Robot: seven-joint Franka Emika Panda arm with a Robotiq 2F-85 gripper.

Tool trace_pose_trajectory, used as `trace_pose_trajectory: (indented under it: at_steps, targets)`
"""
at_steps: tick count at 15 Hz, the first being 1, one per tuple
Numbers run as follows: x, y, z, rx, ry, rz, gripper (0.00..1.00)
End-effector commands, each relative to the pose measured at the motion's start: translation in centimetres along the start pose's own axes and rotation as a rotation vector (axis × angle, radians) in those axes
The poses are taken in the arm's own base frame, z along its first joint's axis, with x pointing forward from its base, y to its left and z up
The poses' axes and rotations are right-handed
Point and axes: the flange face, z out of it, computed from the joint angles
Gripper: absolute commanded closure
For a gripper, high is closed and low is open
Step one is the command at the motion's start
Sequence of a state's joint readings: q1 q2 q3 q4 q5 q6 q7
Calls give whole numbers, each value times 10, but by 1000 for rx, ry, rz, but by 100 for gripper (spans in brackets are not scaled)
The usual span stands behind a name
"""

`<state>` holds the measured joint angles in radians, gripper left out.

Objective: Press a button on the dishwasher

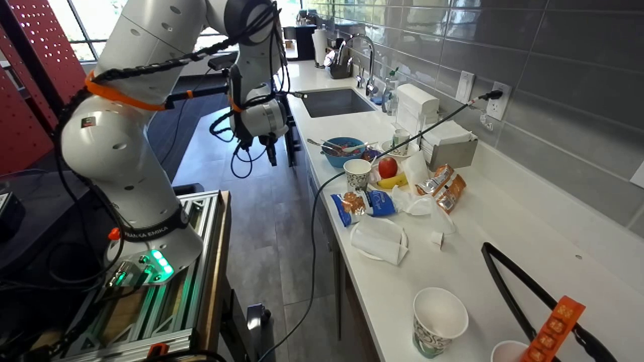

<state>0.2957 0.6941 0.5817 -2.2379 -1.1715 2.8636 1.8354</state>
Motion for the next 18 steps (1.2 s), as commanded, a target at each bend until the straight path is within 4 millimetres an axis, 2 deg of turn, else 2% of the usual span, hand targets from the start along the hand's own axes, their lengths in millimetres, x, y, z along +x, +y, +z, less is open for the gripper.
trace_pose_trajectory:
  at_steps: [1, 5, 8, 11, 13, 14, 16, 18]
  targets:
    - [-14, 33, -57, -55, 37, 66, 51]
    - [-12, 50, -100, -103, 59, 139, 22]
    - [1, 50, -127, -177, 54, 181, 0]
    - [22, 36, -158, -228, 54, 200, 0]
    - [35, 22, -182, -249, 114, 189, 0]
    - [32, 27, -170, -189, 74, 202, 0]
    - [40, 18, -186, -199, 112, 196, 0]
    - [38, 17, -189, -208, 128, 191, 0]
